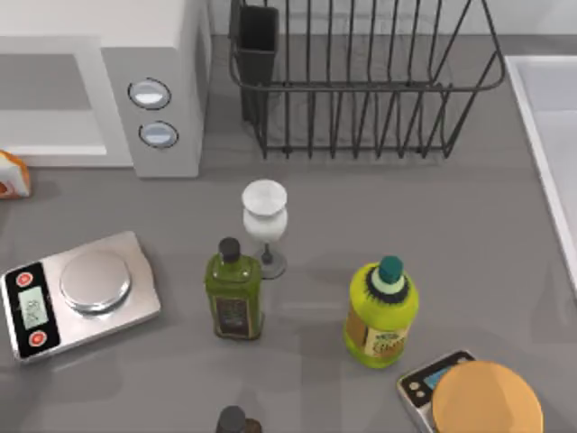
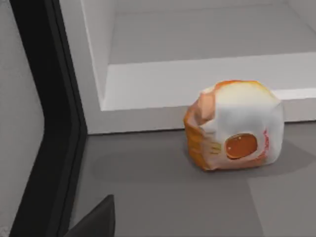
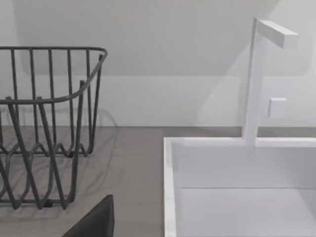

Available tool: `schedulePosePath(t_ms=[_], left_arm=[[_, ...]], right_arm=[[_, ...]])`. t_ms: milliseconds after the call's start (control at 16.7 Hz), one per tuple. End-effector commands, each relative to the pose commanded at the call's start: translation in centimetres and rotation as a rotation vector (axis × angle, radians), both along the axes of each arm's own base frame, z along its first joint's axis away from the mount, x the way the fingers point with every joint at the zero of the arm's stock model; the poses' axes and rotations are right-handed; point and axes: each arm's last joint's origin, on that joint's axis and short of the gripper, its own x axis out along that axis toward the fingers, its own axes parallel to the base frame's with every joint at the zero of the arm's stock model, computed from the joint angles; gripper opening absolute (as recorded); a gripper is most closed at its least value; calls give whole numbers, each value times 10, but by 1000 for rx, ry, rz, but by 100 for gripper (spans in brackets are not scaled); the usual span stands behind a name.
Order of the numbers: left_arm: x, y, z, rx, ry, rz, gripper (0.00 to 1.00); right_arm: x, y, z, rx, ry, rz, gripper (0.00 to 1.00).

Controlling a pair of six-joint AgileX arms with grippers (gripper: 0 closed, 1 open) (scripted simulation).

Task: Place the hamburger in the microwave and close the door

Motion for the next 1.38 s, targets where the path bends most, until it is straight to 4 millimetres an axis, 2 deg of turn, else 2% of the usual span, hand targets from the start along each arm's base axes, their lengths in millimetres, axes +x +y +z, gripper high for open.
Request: schedulePosePath(t_ms=[300,660,1020,1380], left_arm=[[-28,-20,-19,-57,97,-50,100],[-28,-23,-20,-61,102,-65,100],[-15,-12,6,7,35,-31,100],[-9,-15,41,12,35,-58,100]], right_arm=[[0,0,0,0,0,0,100],[0,0,0,0,0,0,100],[0,0,0,0,0,0,100],[0,0,0,0,0,0,100]])
